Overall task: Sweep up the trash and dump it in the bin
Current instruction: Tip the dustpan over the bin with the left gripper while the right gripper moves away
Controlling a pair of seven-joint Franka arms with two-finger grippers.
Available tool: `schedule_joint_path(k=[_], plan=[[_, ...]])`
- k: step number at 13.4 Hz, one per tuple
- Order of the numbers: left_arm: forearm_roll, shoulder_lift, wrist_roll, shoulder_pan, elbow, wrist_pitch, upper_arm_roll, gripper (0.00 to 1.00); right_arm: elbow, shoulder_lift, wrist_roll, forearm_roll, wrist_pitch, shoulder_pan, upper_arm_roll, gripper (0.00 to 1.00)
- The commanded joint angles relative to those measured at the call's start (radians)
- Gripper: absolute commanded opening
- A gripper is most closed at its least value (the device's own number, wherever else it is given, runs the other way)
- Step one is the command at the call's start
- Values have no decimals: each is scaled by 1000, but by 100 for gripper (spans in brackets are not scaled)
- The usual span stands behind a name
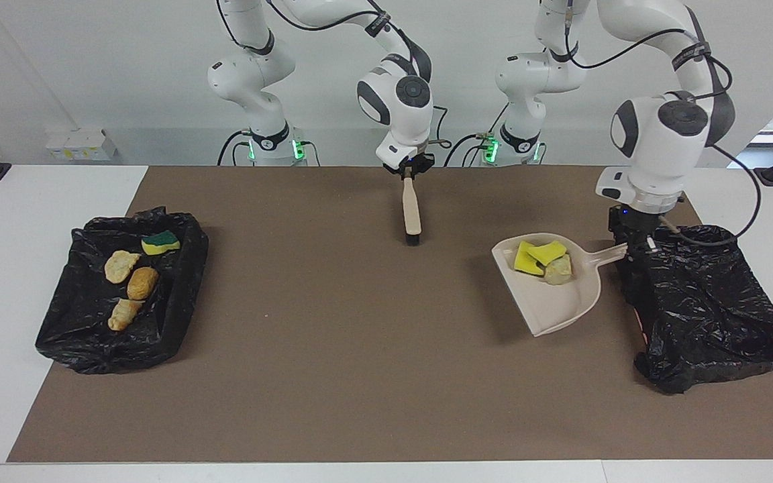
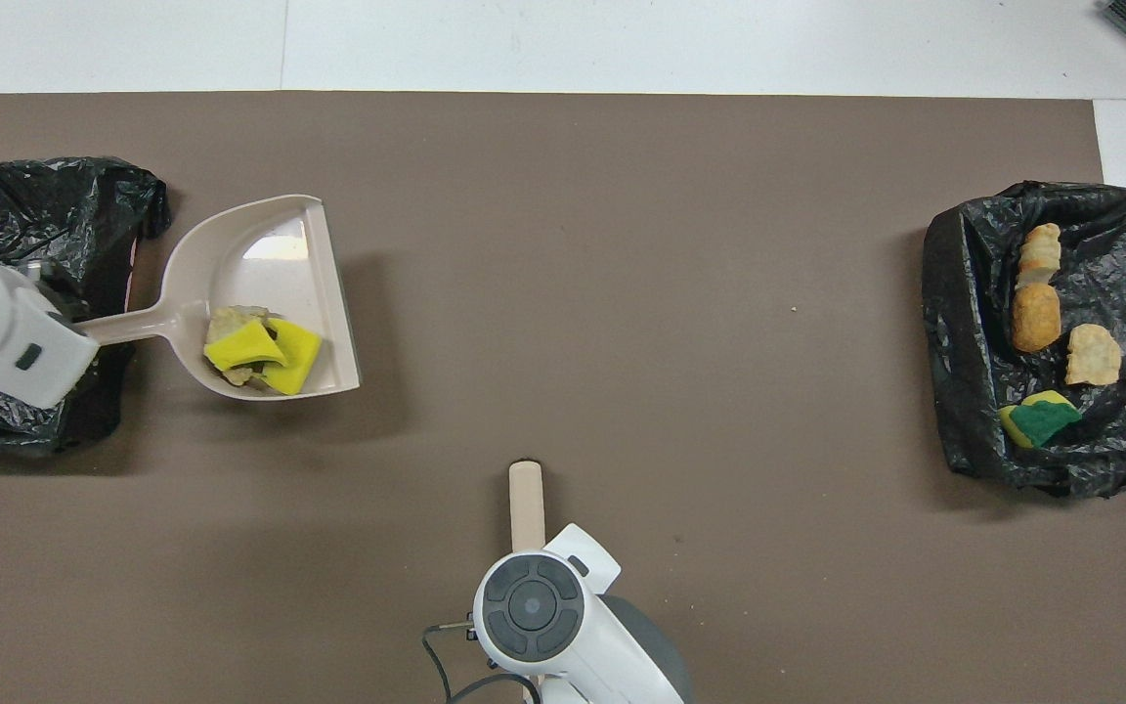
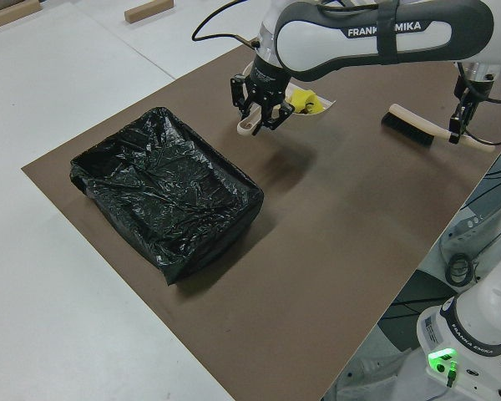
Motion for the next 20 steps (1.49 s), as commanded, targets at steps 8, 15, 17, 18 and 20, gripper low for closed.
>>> schedule_joint_path(k=[8, 15, 17, 18, 20], plan=[[-41, 219, 323, 355, 417, -74, -9, 0, 279, 24, -131, -137, -234, -177, 2, 100], [471, 306, 354, 364, 513, 95, -9, 0, 443, -19, -375, -228, -363, -333, -30, 100], [530, 299, 339, 366, 510, 98, -9, 0, 474, -30, -490, -246, -393, -413, -33, 100], [560, 293, 311, 369, 507, 95, -7, 0, 491, -33, -559, -271, -412, -456, -32, 100], [622, 270, 286, 372, 494, 97, -7, 0, 544, -32, -722, -298, -449, -549, -32, 100]])
